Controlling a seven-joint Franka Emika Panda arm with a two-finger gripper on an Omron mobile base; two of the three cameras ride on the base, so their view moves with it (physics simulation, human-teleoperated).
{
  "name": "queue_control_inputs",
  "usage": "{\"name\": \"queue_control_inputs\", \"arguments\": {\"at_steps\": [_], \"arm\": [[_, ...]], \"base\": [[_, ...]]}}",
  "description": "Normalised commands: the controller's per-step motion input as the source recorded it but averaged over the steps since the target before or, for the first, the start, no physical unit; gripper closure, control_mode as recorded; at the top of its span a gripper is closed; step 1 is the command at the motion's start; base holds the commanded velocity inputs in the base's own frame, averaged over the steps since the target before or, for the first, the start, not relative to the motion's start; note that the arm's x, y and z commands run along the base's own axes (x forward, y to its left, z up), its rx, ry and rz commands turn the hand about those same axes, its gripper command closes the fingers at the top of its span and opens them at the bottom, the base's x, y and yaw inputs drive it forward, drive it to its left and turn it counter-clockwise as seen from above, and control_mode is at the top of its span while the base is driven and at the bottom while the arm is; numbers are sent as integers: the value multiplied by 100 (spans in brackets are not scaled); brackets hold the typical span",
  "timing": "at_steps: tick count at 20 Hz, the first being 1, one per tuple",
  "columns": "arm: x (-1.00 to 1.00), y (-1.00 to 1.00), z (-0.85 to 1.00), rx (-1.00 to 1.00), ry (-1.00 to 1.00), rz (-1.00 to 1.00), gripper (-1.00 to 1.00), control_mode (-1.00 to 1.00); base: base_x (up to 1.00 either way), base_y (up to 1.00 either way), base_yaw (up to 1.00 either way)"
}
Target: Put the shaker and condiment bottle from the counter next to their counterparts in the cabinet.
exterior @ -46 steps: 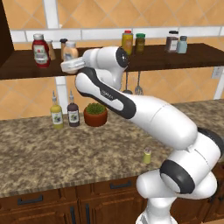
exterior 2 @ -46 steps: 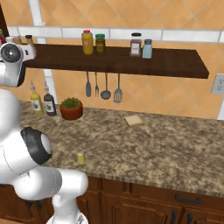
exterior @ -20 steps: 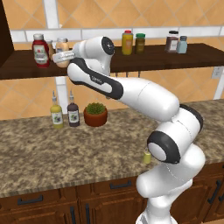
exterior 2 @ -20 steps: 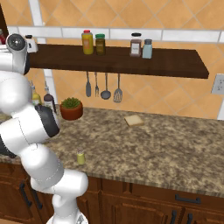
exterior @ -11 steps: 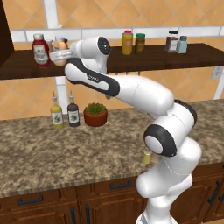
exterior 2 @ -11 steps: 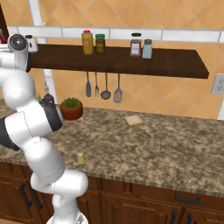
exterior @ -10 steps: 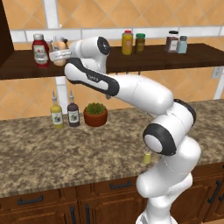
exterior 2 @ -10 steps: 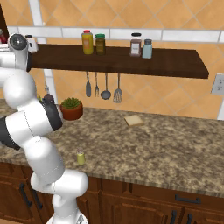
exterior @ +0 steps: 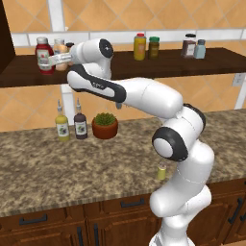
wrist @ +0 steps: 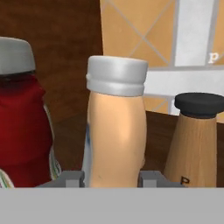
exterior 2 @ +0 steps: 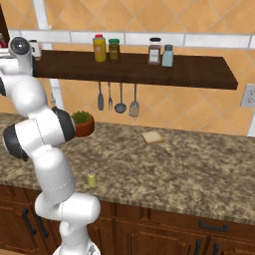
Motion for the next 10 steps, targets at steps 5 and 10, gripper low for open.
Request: {"name": "queue_control_inputs", "arguments": {"at_steps": [5,10], "arm": [[0,10,-28,0,0,0,-100,-100],[0,0,-3,0,0,0,-100,-100]], "base": [[0,0,0],[0,0,0]]}}
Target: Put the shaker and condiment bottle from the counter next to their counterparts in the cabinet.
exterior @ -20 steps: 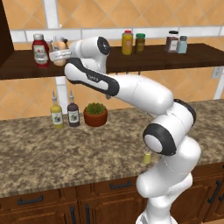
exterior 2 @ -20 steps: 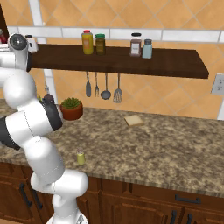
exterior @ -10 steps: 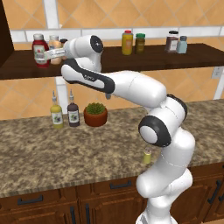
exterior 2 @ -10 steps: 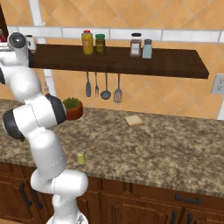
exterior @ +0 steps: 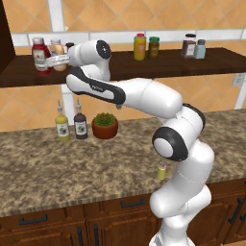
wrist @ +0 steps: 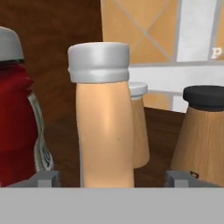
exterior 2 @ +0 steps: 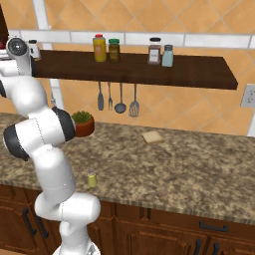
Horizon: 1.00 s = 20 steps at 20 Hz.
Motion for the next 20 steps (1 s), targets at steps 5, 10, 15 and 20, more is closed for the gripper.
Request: {"name": "queue_control_inputs", "arguments": {"at_steps": [5,10,15,20], "arm": [[-7,-12,7,1,0,-3,-100,-100],[-42,-32,2,3,0,-1,-100,-100],[-74,-48,0,7,-7,-1,-100,-100],[-88,-62,1,10,-8,-4,-100,-100]], "base": [[0,0,0],[0,0,0],[0,0,0],[0,0,0]]}}
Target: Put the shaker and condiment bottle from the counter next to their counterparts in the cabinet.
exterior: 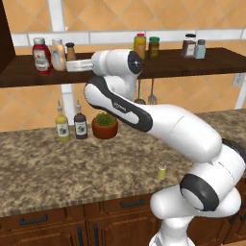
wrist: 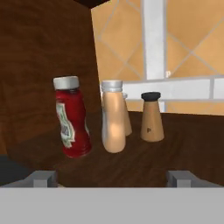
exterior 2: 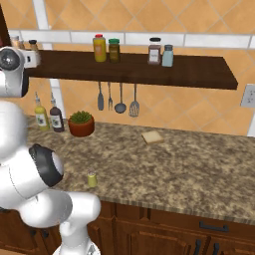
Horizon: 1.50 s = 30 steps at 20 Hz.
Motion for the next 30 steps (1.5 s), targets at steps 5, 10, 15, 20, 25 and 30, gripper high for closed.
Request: {"name": "queue_control_inputs", "arguments": {"at_steps": [5,10,15,20,25,30], "arm": [[-82,-57,9,13,-1,-7,-100,-100],[-71,-60,3,13,0,-6,-100,-100],[-60,-61,4,14,1,0,-100,-100],[-38,-51,5,10,9,1,-100,-100],[4,22,-26,-10,11,8,-100,-100],[-11,-52,-31,-2,-7,24,-100,-100]], "base": [[0,0,0],[0,0,0],[0,0,0],[0,0,0],[0,0,0],[0,0,0]]}}
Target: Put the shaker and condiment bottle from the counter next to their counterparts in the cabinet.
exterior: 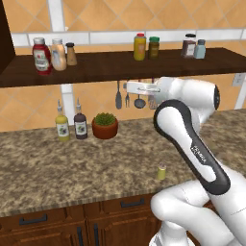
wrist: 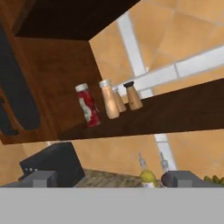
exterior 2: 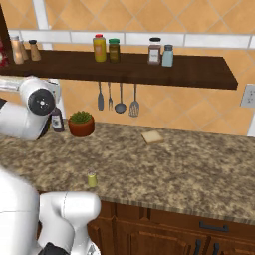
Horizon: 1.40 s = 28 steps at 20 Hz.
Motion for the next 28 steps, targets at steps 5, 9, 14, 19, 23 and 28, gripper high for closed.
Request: {"name": "queue_control_inputs", "arguments": {"at_steps": [5,9,14,19,23,28], "arm": [[-19,-87,-38,0,-13,25,-100,-100],[-8,-86,-42,0,-11,25,-100,-100],[0,-77,-38,0,-9,23,-100,-100],[0,-65,-63,-3,-12,16,-100,-100],[0,-54,-74,-11,-17,13,-100,-100],[3,-12,-56,-25,-12,17,-100,-100]], "base": [[0,0,0],[0,0,0],[0,0,0],[0,0,0],[0,0,0],[0,0,0]]}}
